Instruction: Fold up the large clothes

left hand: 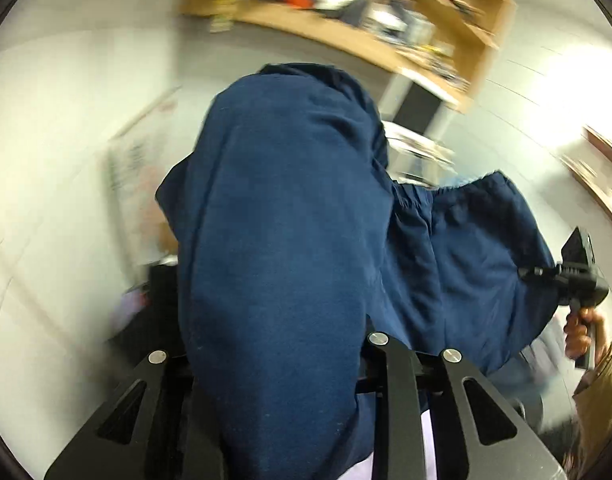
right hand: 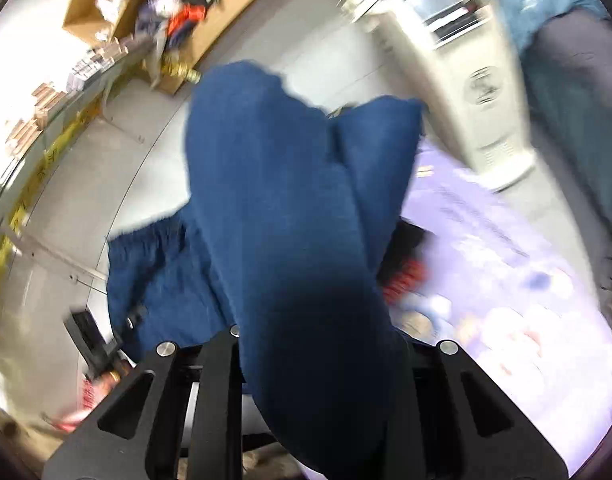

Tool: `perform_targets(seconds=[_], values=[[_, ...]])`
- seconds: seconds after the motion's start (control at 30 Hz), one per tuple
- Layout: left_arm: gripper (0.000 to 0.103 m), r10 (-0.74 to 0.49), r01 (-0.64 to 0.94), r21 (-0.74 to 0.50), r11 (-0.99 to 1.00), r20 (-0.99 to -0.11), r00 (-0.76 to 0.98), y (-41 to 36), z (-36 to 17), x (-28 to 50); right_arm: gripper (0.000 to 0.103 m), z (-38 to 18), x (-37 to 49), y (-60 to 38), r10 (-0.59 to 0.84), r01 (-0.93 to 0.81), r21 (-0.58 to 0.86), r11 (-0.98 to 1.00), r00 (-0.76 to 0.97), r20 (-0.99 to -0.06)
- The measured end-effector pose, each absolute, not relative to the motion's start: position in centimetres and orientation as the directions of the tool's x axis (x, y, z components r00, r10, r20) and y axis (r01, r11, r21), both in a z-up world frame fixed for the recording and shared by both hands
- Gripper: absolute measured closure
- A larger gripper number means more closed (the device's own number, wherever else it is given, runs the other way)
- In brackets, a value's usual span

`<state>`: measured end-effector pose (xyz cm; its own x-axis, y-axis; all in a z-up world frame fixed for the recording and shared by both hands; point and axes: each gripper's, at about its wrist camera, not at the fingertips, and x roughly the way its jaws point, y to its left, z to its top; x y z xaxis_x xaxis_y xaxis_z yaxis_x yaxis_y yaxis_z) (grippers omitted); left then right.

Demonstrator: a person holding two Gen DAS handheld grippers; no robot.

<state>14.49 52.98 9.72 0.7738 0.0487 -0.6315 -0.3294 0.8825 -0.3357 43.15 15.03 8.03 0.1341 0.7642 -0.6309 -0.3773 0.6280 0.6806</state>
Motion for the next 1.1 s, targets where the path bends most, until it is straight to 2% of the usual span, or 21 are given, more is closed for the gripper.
perform_targets(seconds=[0.1,0.23,0.33,0.43,0.5,0.6,0.67,0.7,0.77,0.8,0.9,1.0,1.07,1.1], values=[[0.078,0.071,-0.435,-0.369,0.822,-0.690,0.720,56.5,5.4,13.3,0.080,5.5,47.5,23.7,0.707,-0.443,0.617,0.650,0.054,-0.706],[0.077,0.071,-0.517,-0.400,0.756,-0.736,0.673,59.4,-0.5,12.7,0.080,0.5,52.2,28.8,0.589,-0.400,0.518,0.756,0.070,-0.805],[0.073,0.054,-0.512,-0.454,0.729,-0.707,0.705,61.5,-2.3,11.9,0.080,-2.0,53.9,28.1,0.580,-0.338,0.524,0.782,0.088,-0.810],[0.065,0.067,-0.514,-0.416,0.750,-0.725,0.686,61.7,-3.4,12.6,0.078,-3.2,54.1,28.0,0.577,-0.347,0.509,0.788,0.127,-0.807],[0.056,0.084,-0.532,-0.394,0.749,-0.741,0.666,61.8,-4.2,13.5,0.075,-3.6,53.6,27.7,0.569,-0.349,0.497,0.795,0.146,-0.809],[0.043,0.077,-0.559,-0.419,0.715,-0.749,0.658,62.5,-5.7,14.3,0.064,-4.9,54.8,27.8,0.549,-0.303,0.487,0.819,0.168,-0.819],[0.032,0.065,-0.576,-0.440,0.689,-0.754,0.654,63.7,-7.1,14.7,0.042,-6.6,55.1,27.5,0.510,-0.258,0.459,0.850,0.183,-0.841],[0.024,0.056,-0.584,-0.451,0.675,-0.757,0.651,64.1,-7.8,14.6,0.037,-7.4,55.1,27.2,0.496,-0.240,0.450,0.860,0.189,-0.848],[0.014,0.035,-0.601,-0.495,0.628,-0.753,0.657,64.7,-9.2,13.9,0.016,-8.1,54.9,27.0,0.481,-0.225,0.438,0.870,0.195,-0.855],[0.010,0.022,-0.606,-0.516,0.606,-0.750,0.661,65.1,-9.5,13.8,0.014,-8.5,54.5,26.6,0.458,-0.212,0.416,0.884,0.219,-0.862],[0.010,0.024,-0.610,-0.524,0.595,-0.747,0.665,65.1,-8.8,13.3,0.013,-7.8,54.2,25.9,0.482,-0.199,0.442,0.875,0.260,-0.837],[0.011,0.157,-0.643,-0.378,0.666,-0.772,0.616,63.9,-5.5,13.0,0.013,-5.4,54.1,24.9,0.474,-0.177,0.440,0.880,0.324,-0.819],[0.010,0.277,-0.650,-0.285,0.704,-0.733,0.621,62.6,-1.9,12.4,0.013,-2.8,53.1,24.2,0.465,-0.168,0.435,0.885,0.381,-0.799],[0.006,0.318,-0.651,-0.254,0.715,-0.712,0.627,61.9,-0.3,12.1,0.013,-1.9,52.8,24.0,0.460,-0.167,0.430,0.887,0.400,-0.793]])
